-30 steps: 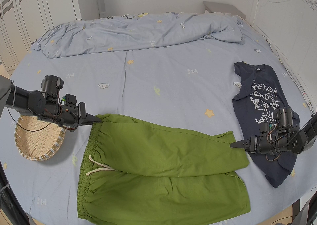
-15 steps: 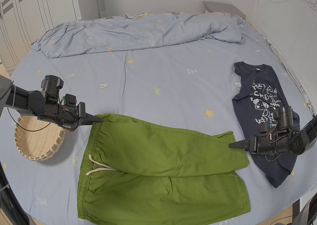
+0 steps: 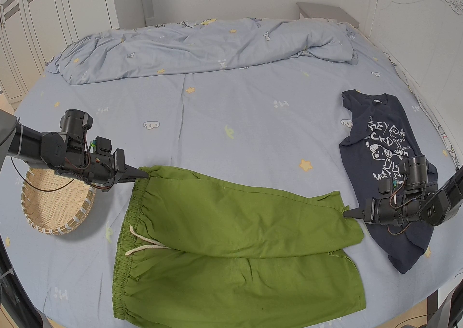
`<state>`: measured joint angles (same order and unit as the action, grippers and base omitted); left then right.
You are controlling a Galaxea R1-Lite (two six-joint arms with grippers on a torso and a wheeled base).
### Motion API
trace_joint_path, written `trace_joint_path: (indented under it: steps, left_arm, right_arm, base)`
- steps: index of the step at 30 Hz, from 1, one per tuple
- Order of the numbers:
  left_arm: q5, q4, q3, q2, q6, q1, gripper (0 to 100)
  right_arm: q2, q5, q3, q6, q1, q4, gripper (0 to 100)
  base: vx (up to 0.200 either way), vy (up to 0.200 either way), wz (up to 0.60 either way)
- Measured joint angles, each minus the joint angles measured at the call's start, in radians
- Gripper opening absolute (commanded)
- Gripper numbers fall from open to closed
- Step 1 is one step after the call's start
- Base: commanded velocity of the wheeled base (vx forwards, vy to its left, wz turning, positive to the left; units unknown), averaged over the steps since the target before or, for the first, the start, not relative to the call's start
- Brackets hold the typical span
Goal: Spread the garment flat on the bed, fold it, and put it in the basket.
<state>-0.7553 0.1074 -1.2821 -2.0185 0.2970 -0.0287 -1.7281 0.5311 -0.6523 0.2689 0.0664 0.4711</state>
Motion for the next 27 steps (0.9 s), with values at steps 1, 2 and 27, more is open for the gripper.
trace_joint_path:
  steps: [1,2,27]
  left_arm:
    - [0.000,0.000,0.000,0.000,0.000,0.000,0]
    - [0.000,0.000,0.000,0.000,0.000,0.000,0]
    - [0.004,0.000,0.001,0.039,-0.001,-0.015,0]
  right_arm:
    - [-0.001,0.000,0.001,0.000,0.000,0.000,0]
    - [-0.002,0.000,0.001,-0.001,0.000,0.001,0]
    - [0.032,-0.129,-0.141,-0.008,0.001,-0.043,0]
  base:
    - [0.000,0.000,0.00]
    - [0.000,0.000,0.00]
    - [0.000,0.000,0.00]
